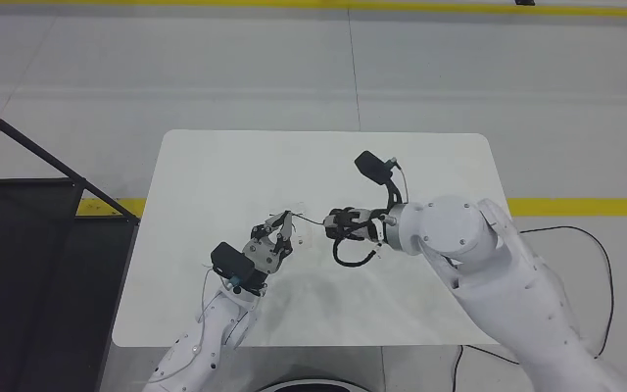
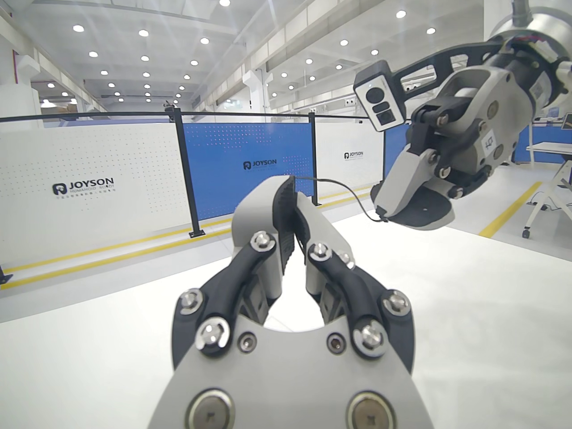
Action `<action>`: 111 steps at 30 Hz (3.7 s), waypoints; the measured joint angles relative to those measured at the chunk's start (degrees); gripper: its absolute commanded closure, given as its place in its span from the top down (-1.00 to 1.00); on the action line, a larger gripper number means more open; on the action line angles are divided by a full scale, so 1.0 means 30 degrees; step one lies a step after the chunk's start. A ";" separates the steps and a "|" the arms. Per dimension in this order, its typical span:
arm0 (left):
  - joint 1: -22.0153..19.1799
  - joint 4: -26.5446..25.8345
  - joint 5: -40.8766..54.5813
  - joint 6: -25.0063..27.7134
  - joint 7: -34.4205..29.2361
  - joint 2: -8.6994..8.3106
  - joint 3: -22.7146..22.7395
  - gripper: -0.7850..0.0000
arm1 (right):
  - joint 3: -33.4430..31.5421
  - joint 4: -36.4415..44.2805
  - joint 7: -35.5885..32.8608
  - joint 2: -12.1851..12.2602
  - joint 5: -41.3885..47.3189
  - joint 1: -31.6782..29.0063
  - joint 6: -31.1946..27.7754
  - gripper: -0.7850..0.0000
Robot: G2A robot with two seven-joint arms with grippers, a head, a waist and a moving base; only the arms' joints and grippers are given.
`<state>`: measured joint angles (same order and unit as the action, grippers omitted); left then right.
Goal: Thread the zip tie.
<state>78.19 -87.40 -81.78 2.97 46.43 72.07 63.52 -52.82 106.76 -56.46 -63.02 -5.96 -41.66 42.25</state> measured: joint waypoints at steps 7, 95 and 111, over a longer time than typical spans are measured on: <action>0.0000 0.0000 0.0000 0.0000 0.0000 0.0000 0.0000 -1.00 | 0.0129 -0.0071 0.0085 -0.0018 0.0049 0.0129 0.0091 -1.00; 0.0335 -0.0513 0.0184 0.0992 -0.0536 0.0554 0.0348 -1.00 | -0.2326 0.0581 0.2124 0.0252 0.2690 -0.2724 -0.5164 -1.00; 0.0366 -0.0618 0.0275 0.1360 -0.0270 0.0668 0.0422 -1.00 | -0.1193 0.0434 0.1492 0.0191 0.0867 -0.1959 -0.5062 -1.00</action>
<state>79.28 -89.25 -80.96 7.05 45.62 74.07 64.78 -56.41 108.06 -51.99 -62.45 -3.36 -47.54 27.06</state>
